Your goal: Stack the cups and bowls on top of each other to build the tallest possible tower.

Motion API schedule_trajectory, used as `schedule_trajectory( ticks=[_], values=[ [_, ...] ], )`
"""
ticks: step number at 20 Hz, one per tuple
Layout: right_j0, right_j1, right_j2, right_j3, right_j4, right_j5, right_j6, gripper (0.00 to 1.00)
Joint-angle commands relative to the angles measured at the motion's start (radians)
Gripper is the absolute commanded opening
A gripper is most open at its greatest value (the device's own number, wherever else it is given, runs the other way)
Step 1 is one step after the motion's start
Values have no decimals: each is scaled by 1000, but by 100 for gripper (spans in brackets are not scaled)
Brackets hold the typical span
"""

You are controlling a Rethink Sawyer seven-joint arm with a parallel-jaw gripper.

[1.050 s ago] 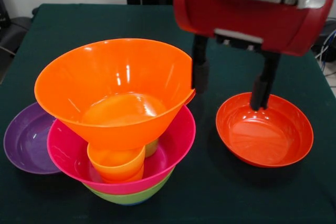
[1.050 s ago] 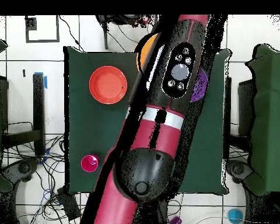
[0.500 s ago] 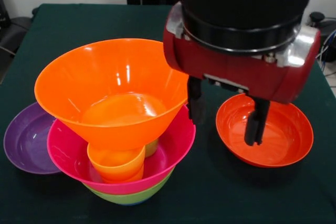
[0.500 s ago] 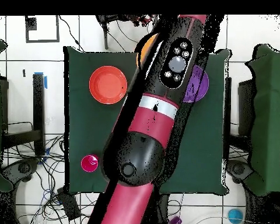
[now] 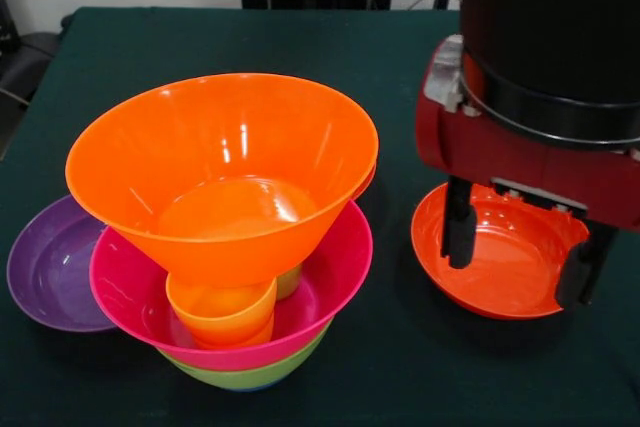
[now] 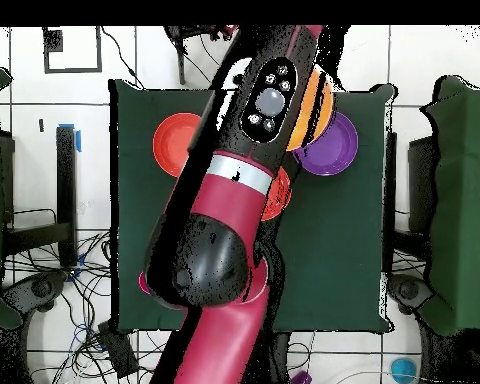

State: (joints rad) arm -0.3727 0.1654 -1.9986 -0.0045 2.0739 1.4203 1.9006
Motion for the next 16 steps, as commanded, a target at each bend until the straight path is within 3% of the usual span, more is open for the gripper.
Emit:
schedule_trajectory(
  ticks=[1, 7, 16],
  values=[
    [4, -36, -201, 11, 81, 52, 13, 100],
    [-1, -19, -260, 16, 133, 21, 7, 100],
    [27, 23, -291, 34, 135, -12, 81, 100]
  ],
)
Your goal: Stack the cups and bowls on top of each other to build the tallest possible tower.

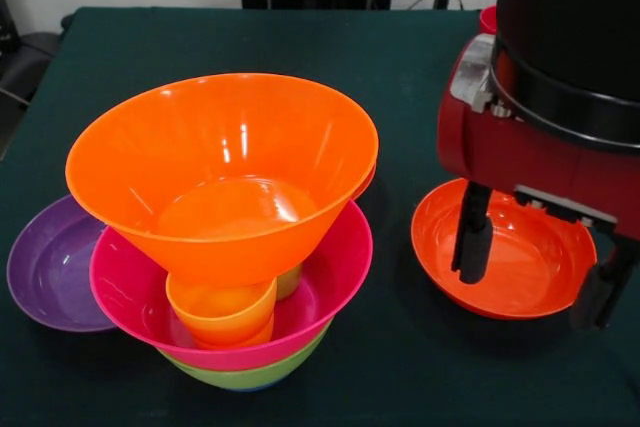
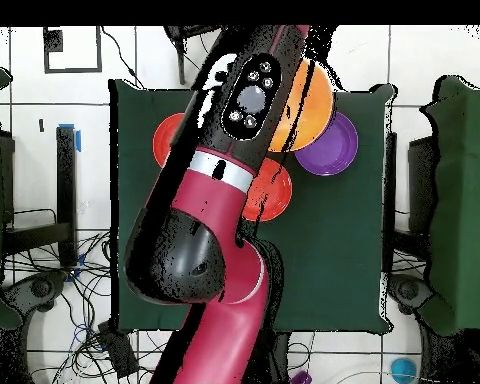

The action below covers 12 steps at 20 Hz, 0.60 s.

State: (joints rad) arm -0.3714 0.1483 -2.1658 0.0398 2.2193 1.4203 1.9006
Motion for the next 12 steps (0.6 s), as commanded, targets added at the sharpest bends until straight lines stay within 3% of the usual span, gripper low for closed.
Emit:
schedule_trajectory(
  ticks=[1, 12],
  values=[
    [28, 44, -126, -8, -15, -14, 88, 100],
    [77, 72, -77, 25, -95, -18, 158, 100]
  ],
)
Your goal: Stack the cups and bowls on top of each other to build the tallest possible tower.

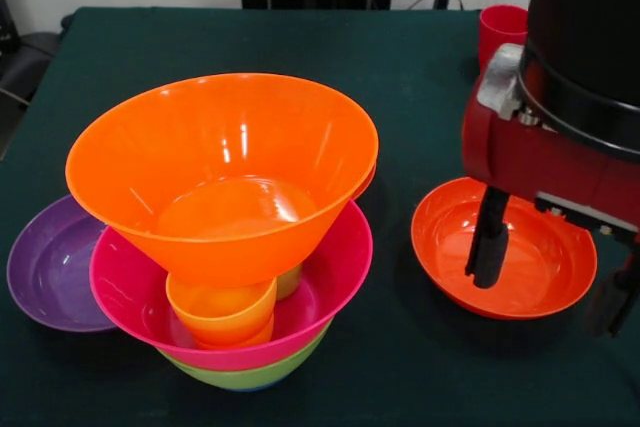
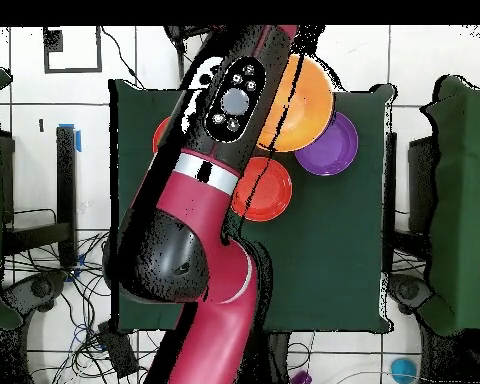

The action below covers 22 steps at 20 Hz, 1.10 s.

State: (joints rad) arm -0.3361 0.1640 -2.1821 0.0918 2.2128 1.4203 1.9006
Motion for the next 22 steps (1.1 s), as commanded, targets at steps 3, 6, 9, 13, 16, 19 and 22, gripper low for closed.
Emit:
schedule_trajectory(
  ticks=[3, 6, 9, 13, 16, 19, 22],
  values=[
    [50, 61, -58, -20, -99, -19, 167, 100],
    [52, 64, -57, -17, -103, -17, 165, 100],
    [56, 74, -52, -13, -113, -13, 162, 100],
    [63, 101, -42, -4, -132, -30, 161, 100],
    [65, 119, -24, 5, -156, -43, 152, 100],
    [70, 127, 4, 16, -188, -44, 142, 100],
    [79, 135, 48, 34, -232, -39, 125, 100]
  ],
)
